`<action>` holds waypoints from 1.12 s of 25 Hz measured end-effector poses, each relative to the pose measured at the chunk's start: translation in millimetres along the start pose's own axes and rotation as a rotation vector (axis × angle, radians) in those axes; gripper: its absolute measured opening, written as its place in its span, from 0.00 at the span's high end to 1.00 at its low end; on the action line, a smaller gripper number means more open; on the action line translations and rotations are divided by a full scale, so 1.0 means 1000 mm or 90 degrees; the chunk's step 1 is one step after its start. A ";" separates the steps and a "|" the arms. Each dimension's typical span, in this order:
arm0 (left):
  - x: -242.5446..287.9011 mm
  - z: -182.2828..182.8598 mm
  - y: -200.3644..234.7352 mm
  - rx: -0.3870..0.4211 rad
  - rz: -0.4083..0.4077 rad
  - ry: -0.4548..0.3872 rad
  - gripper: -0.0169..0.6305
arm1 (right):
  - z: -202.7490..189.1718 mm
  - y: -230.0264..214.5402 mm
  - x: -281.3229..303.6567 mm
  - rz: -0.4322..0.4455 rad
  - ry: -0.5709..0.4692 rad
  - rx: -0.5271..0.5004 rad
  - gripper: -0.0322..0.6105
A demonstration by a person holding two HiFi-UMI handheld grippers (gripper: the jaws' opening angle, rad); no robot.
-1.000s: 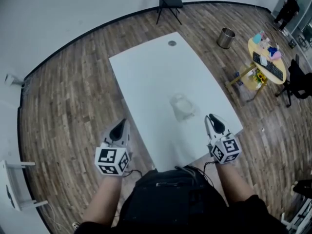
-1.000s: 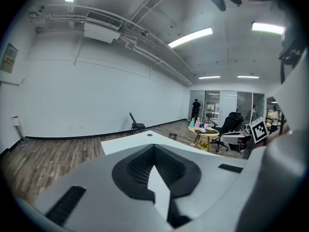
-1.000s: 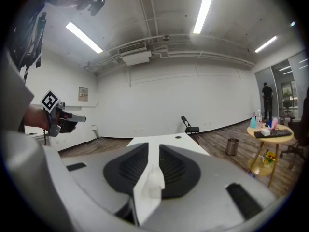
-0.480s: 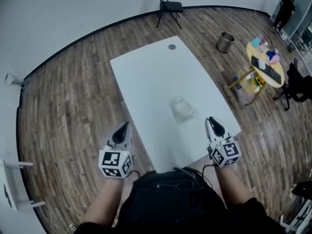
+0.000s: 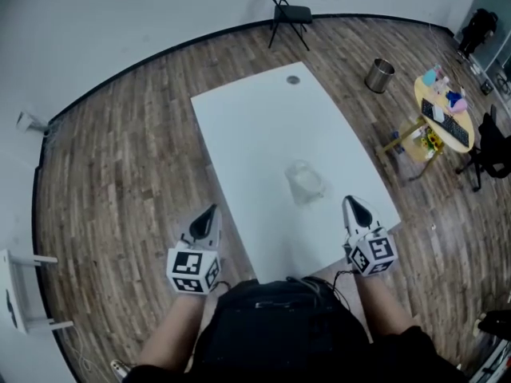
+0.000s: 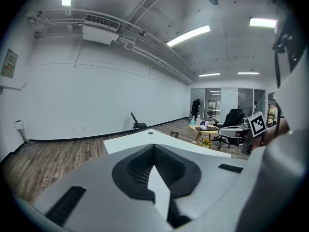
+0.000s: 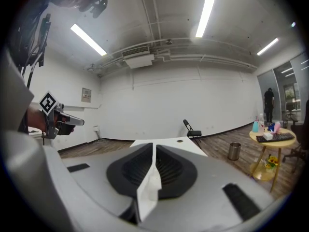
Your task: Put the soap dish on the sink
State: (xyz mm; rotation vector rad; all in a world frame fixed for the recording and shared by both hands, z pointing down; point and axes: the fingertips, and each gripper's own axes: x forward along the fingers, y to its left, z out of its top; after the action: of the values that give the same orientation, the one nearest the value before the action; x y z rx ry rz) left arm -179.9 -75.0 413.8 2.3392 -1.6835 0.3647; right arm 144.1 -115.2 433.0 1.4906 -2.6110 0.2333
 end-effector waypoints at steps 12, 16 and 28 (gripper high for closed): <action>-0.010 -0.003 0.012 -0.008 0.031 0.006 0.99 | 0.001 0.017 0.021 0.071 0.011 -0.019 0.94; -0.011 -0.001 0.011 -0.005 0.034 0.008 0.99 | -0.002 0.014 0.021 0.070 0.021 -0.015 0.94; -0.006 0.005 0.006 0.005 0.020 0.007 0.99 | -0.002 0.002 0.013 0.049 0.009 0.004 0.94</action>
State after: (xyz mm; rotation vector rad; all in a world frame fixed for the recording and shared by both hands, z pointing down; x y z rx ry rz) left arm -186.9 -73.1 407.2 2.3141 -1.7183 0.3894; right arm 135.6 -124.7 436.8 1.3873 -2.6618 0.2586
